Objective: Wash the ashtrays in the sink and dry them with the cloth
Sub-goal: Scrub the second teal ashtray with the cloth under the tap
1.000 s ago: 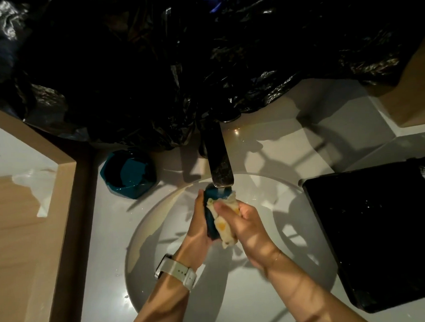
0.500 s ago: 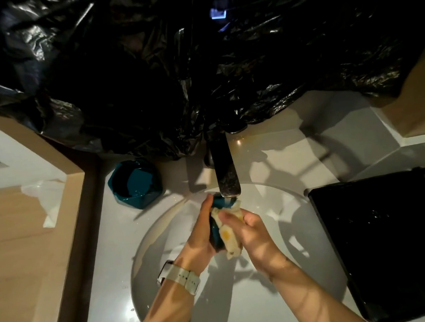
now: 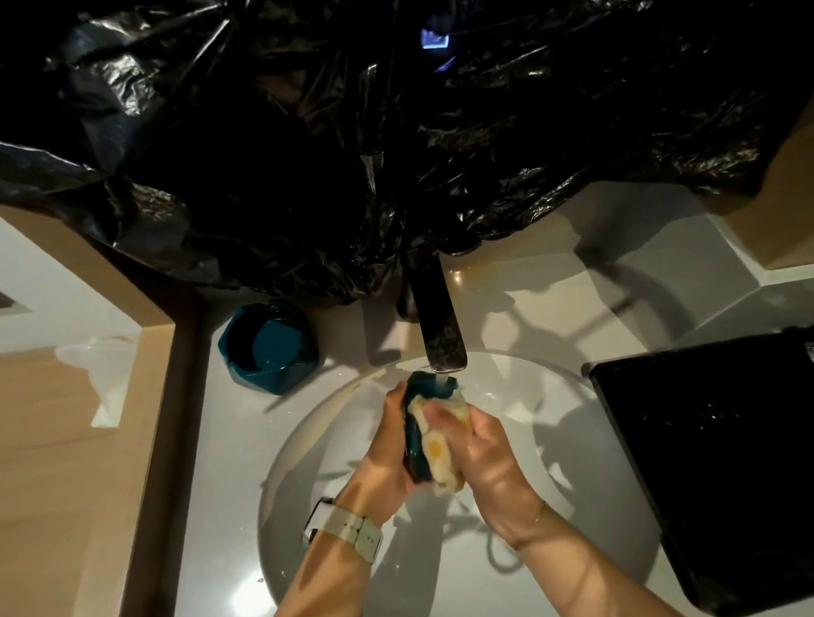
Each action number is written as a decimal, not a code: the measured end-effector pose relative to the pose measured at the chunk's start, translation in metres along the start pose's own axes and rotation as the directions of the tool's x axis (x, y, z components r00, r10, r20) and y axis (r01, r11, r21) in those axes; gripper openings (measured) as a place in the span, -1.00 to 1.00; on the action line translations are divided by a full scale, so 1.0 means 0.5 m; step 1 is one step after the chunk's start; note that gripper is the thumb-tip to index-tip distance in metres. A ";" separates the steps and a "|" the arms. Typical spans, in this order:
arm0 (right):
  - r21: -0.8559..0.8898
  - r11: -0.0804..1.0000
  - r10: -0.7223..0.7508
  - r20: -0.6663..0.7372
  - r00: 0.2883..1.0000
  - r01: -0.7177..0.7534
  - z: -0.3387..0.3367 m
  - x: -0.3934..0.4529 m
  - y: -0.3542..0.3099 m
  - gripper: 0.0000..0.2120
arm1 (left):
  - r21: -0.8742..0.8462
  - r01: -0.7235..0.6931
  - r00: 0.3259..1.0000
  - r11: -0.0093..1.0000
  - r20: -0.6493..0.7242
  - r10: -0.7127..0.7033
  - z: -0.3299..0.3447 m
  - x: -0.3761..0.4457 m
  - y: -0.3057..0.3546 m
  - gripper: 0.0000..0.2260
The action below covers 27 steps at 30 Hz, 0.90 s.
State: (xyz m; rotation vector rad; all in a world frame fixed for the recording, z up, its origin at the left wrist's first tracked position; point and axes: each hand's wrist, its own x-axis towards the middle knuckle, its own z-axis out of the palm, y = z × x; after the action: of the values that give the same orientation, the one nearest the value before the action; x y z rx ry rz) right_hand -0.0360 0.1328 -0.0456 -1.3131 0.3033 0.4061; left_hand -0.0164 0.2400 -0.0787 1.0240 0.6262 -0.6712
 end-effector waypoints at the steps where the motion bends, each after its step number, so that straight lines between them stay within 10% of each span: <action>1: 0.021 1.000 0.016 -0.034 0.999 -0.015 0.003 0.004 -0.004 -0.71 | 0.036 -0.022 0.999 0.999 -0.022 0.023 0.003 0.001 -0.007 -0.44; 9: -0.077 0.997 0.015 0.015 1.000 -0.014 0.008 0.023 -0.003 -0.69 | -0.070 -0.018 0.999 0.997 0.048 0.022 -0.017 0.003 0.035 -0.41; 14: 0.053 0.995 0.085 -0.046 0.995 -0.082 -0.008 0.027 -0.007 -0.66 | 0.177 -0.389 0.919 0.904 0.008 0.394 0.008 0.022 -0.001 -0.72; 17: 0.078 0.982 0.175 -0.041 0.984 -0.171 -0.017 0.041 -0.020 -0.57 | 0.224 -0.498 0.864 0.838 0.048 0.501 -0.001 0.028 -0.013 -0.52; 22: -0.062 0.998 0.038 0.104 0.994 -0.032 -0.008 0.016 0.004 -0.72 | 0.054 -0.052 0.995 0.997 -0.080 0.056 -0.038 0.018 -0.006 -0.22; 27: -0.095 0.994 -0.039 0.083 0.996 0.047 -0.016 -0.013 0.020 -0.86 | 0.040 0.052 0.997 0.998 0.057 -0.054 -0.021 0.006 -0.019 -0.38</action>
State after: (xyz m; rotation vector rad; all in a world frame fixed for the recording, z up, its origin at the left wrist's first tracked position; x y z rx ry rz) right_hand -0.0461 0.1263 -0.0536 -1.3915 0.1894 0.4407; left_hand -0.0232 0.2458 -0.0902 1.0225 0.5931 -0.7594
